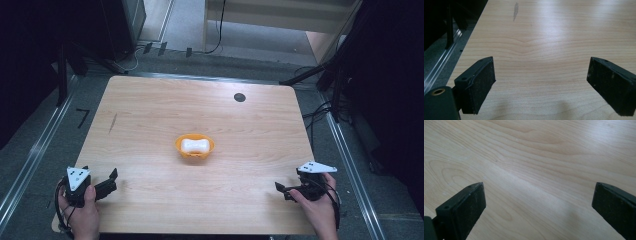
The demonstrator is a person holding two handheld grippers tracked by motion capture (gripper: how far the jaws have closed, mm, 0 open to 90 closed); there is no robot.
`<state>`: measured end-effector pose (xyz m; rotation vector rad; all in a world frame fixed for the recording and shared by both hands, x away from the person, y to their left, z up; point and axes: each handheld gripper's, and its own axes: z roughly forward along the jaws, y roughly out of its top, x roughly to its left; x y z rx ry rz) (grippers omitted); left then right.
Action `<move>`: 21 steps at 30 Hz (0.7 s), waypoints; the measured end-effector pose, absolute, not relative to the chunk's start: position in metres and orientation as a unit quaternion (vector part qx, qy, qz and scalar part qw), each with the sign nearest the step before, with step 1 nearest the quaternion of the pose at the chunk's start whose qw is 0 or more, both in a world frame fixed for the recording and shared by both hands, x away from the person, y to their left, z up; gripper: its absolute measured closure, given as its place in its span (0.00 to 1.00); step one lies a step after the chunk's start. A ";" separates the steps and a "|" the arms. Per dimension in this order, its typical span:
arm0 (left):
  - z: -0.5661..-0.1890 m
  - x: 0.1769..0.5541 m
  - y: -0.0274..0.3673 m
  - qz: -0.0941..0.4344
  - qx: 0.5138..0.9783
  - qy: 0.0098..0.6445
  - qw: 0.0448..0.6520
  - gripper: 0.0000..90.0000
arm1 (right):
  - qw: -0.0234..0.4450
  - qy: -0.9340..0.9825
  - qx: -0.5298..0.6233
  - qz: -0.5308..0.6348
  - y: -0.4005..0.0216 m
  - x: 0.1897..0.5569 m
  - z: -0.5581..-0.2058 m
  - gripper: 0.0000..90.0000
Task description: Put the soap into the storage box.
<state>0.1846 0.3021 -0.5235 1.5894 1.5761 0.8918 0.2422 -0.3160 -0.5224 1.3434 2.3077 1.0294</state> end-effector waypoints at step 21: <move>-0.524 0.184 0.301 0.348 0.618 0.608 0.357 0.09 | 0.154 0.762 0.505 0.375 -0.359 0.203 -0.544 0.00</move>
